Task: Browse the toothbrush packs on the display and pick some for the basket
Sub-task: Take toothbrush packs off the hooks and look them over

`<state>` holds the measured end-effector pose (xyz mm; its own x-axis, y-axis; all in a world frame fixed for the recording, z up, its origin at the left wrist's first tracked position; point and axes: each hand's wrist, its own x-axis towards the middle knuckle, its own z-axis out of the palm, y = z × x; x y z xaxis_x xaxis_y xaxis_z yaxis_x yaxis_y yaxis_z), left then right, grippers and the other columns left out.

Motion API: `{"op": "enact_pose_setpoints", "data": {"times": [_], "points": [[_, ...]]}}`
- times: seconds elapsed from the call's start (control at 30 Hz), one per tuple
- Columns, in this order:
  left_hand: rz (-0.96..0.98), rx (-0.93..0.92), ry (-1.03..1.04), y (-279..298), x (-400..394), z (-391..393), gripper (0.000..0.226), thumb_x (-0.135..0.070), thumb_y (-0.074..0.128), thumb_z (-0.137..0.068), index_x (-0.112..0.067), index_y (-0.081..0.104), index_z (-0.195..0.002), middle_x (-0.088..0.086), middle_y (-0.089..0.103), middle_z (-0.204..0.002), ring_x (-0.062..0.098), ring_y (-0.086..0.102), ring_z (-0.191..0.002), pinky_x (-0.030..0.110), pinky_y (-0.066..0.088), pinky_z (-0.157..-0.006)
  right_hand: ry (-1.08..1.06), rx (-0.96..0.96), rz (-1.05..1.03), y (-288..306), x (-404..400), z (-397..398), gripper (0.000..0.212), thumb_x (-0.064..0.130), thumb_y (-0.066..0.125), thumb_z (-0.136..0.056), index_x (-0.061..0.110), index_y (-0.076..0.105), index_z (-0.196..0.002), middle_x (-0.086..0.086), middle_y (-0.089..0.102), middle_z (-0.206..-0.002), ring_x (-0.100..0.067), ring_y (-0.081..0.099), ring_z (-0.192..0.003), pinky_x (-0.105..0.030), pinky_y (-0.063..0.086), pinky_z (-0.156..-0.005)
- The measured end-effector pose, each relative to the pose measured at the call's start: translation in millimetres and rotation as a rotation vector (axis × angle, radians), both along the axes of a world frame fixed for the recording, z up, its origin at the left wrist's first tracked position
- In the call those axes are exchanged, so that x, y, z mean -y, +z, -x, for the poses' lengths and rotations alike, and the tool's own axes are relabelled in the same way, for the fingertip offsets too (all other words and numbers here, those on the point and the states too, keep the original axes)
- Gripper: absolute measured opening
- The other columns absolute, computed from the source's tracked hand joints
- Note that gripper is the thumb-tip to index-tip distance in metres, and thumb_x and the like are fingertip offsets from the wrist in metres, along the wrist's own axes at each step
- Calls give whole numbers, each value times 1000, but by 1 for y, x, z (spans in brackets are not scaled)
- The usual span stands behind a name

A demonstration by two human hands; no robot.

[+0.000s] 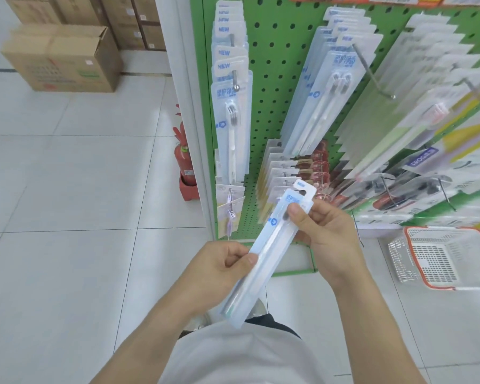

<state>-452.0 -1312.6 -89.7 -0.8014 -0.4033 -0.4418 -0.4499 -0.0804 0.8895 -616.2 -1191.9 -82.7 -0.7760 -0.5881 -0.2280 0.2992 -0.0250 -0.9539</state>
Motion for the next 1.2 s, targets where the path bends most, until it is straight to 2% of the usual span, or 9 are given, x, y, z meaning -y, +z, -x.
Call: {"op": "enact_pose_setpoints", "data": {"times": [0.17, 0.3, 0.47, 0.57, 0.63, 0.73, 0.93, 1.1, 1.2], "points": [[56, 115, -16, -3, 6, -3, 35, -39, 64, -96, -10, 77, -81, 2, 72, -69, 9, 52, -59, 19, 39, -59, -34, 55, -10, -6, -7, 14, 32, 22, 72, -80, 4, 73, -107, -12, 77, -97, -26, 74, -83, -35, 60, -67], [137, 202, -120, -9, 12, -6, 73, -63, 60, -89, 4, 47, -65, 7, 29, -65, 23, 25, -63, 32, 22, -62, -32, 47, -37, -12, -4, 13, 39, 24, 74, -80, 1, 72, -111, -22, 75, -107, -31, 73, -89, -40, 60, -71], [200, 218, -164, -13, 19, -6, 68, -58, 57, -95, -5, 33, -59, 8, 22, -65, 23, 22, -62, 31, 22, -61, 29, 90, 26, -12, -1, 11, 42, 25, 73, -81, 1, 71, -115, -20, 74, -112, -33, 73, -96, -40, 60, -74], [230, 214, -189, -14, 22, -7, 57, -50, 55, -98, -12, 39, -59, 2, 25, -60, 17, 23, -56, 29, 20, -53, 41, 84, 29, -12, -2, 11, 37, 20, 75, -78, 2, 73, -110, -19, 76, -106, -32, 74, -90, -36, 60, -70], [173, 169, -178, -15, 24, -9, 43, -38, 57, -100, -14, 54, -64, -5, 44, -55, 10, 36, -51, 21, 29, -51, 7, 85, 8, -14, -2, 14, 37, 17, 75, -77, 0, 73, -109, -19, 77, -103, -32, 75, -87, -36, 61, -70], [-5, 73, -86, -14, 28, -14, 15, -19, 60, -101, -15, 74, -100, 0, 78, -86, 7, 64, -70, 17, 48, -66, -47, 114, -17, -16, -5, 21, 43, 20, 75, -77, -2, 70, -114, -18, 76, -103, -34, 74, -92, -36, 62, -75], [-102, -72, 270, -14, 39, -22, 19, -4, 59, -98, -9, 69, -113, 10, 77, -89, 20, 65, -71, 24, 57, -64, -97, 148, -56, -13, -13, 33, 35, 2, 76, -79, 4, 65, -113, -11, 77, -95, -21, 73, -77, -27, 60, -64], [-43, -169, 239, -16, 41, -27, 49, 5, 74, -84, -24, 66, -122, 9, 74, -104, 21, 71, -86, 23, 57, -76, -131, 98, -79, -16, -15, 32, 51, -2, 77, -80, 11, 57, -124, -13, 76, -97, -25, 73, -80, -34, 62, -67], [23, -156, 286, -19, 37, -25, 44, 8, 75, -83, -25, 73, -113, -3, 76, -108, 19, 73, -95, 22, 58, -80, -117, 77, -80, -15, -14, 32, 52, -2, 77, -81, 8, 58, -128, -16, 75, -100, -25, 74, -82, -32, 62, -67]]}}
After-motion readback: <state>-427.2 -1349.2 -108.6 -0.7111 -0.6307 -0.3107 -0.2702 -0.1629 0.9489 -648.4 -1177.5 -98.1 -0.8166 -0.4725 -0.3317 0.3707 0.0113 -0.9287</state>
